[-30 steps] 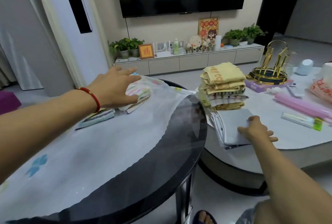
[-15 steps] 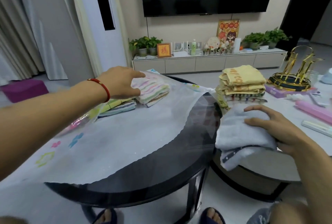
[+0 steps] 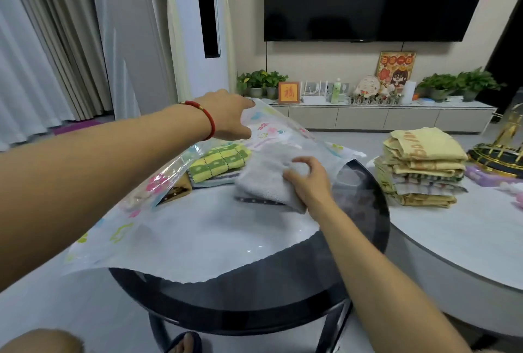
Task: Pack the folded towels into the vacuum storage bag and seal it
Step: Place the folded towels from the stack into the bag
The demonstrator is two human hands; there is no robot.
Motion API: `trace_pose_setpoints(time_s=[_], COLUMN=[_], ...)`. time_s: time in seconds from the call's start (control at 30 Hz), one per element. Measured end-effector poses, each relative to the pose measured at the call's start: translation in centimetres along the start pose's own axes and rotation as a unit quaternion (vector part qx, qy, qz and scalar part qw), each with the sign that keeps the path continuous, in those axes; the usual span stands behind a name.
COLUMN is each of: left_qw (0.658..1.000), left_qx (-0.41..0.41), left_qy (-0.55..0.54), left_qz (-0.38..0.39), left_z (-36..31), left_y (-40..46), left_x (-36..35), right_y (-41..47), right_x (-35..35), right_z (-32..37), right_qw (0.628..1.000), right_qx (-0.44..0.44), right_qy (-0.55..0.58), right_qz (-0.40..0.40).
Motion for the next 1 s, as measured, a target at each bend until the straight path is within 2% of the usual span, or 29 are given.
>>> trace_pose_setpoints(time_s=[0.07, 0.13, 0.17, 0.23, 0.3, 0.4, 0.43, 0.5, 0.6, 0.73, 0.87, 1.0], left_qw=[1.0, 1.0, 1.0, 1.0, 0.999, 0.998, 0.998, 0.999, 0.998, 0.997, 0.993, 0.989], left_qx=[-0.006, -0.014, -0.016, -0.021, -0.029, -0.037, -0.038, -0.04, -0.047, -0.065, -0.112, -0.134], left_qy=[-0.006, -0.01, -0.01, -0.016, -0.023, -0.028, -0.027, -0.02, -0.009, -0.006, 0.002, 0.022], left_qz=[0.001, -0.001, -0.004, -0.01, -0.02, -0.032, -0.031, -0.026, -0.032, -0.041, -0.043, -0.063], left_z=[-0.2, -0.5, -0.6, -0.9, -1.1, -1.2, -1.3, -1.5, -2.1, -3.7, -6.6, -9.2], left_y=[0.1, 0.1, 0.1, 0.0, 0.0, -0.1, -0.2, -0.2, -0.2, -0.2, 0.3, 1.8], left_x=[0.1, 0.0, -0.1, -0.3, -0.4, -0.5, -0.7, -1.2, -1.8, -2.7, -4.1, -5.1], right_y=[0.7, 0.2, -0.2, -0.7, -0.5, 1.2, 2.0, 3.5, 3.6, 1.2, -0.1, 3.7], right_x=[0.3, -0.5, -1.1, -2.7, -4.3, -5.1, -5.1, -4.7, -3.7, 0.5, 9.5, 20.0], right_z=[-3.2, -5.2, -5.5, -5.4, -5.7, -6.2, -6.1, -5.5, -3.9, -1.3, 0.9, -1.5], right_qw=[0.988, 0.962, 0.949, 0.926, 0.894, 0.83, 0.821, 0.835, 0.868, 0.872, 0.88, 0.889], right_qx=[-0.062, -0.115, -0.108, -0.038, 0.016, 0.007, 0.001, 0.001, 0.049, 0.156, 0.248, 0.15], right_qy=[-0.116, -0.238, -0.289, -0.368, -0.447, -0.557, -0.57, -0.546, -0.487, -0.461, -0.4, -0.381], right_qz=[-0.076, -0.074, -0.072, -0.067, -0.029, 0.03, 0.042, 0.065, 0.086, 0.054, -0.069, -0.204])
Point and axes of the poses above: each hand's wrist, its own y-axis towards the middle knuckle, its own x-axis out of the back of the hand, z = x × y, the point moved 8 cm from there along y, towards the middle knuckle, and after that the axes turned 2 degrees about -y, right-handed, at the moved point
